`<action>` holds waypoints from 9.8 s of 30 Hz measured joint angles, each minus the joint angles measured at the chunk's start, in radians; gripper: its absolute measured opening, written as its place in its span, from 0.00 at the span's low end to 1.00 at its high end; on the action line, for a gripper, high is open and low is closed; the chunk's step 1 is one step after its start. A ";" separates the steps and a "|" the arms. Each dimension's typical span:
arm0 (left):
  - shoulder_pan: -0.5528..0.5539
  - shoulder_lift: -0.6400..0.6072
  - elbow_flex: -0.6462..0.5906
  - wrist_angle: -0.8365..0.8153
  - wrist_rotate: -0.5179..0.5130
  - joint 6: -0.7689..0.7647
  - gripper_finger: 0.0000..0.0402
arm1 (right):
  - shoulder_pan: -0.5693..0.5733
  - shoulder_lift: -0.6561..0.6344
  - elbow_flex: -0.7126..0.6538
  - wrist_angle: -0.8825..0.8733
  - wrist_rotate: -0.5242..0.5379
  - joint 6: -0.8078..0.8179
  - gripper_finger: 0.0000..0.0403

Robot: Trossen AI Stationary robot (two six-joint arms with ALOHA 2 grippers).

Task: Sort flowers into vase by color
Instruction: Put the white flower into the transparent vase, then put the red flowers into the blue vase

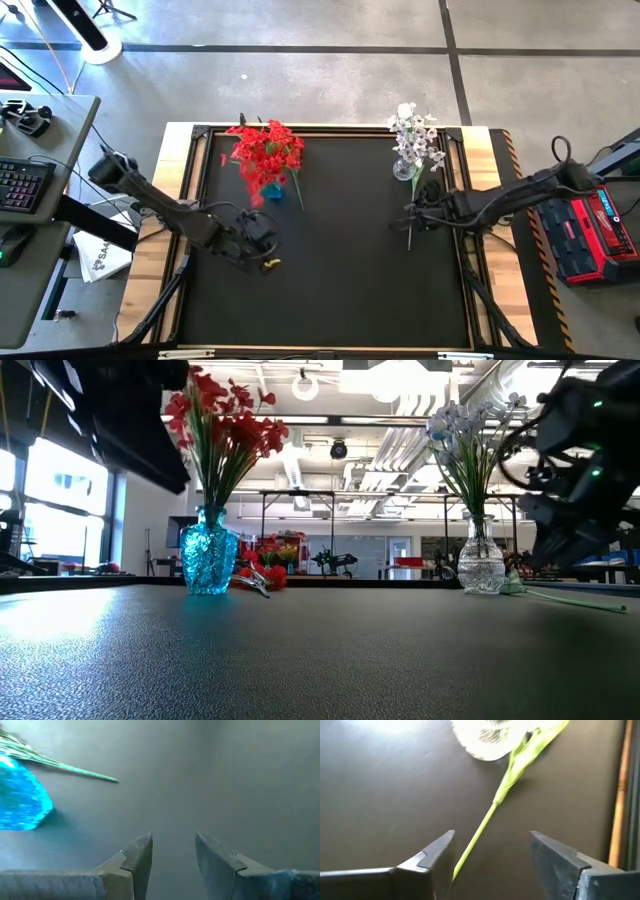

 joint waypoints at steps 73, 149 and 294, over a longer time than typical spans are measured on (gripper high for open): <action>-0.118 0.038 -0.299 0.887 -0.196 0.412 0.34 | 0.285 0.325 0.149 0.822 -0.479 -0.855 0.07; -0.064 0.043 -0.298 0.892 -0.108 0.393 0.34 | -0.287 -0.188 -0.262 1.962 0.073 -1.660 0.01; 0.175 0.322 0.144 0.897 -0.110 0.917 0.27 | -0.466 -0.066 0.819 0.419 -0.698 -1.429 0.82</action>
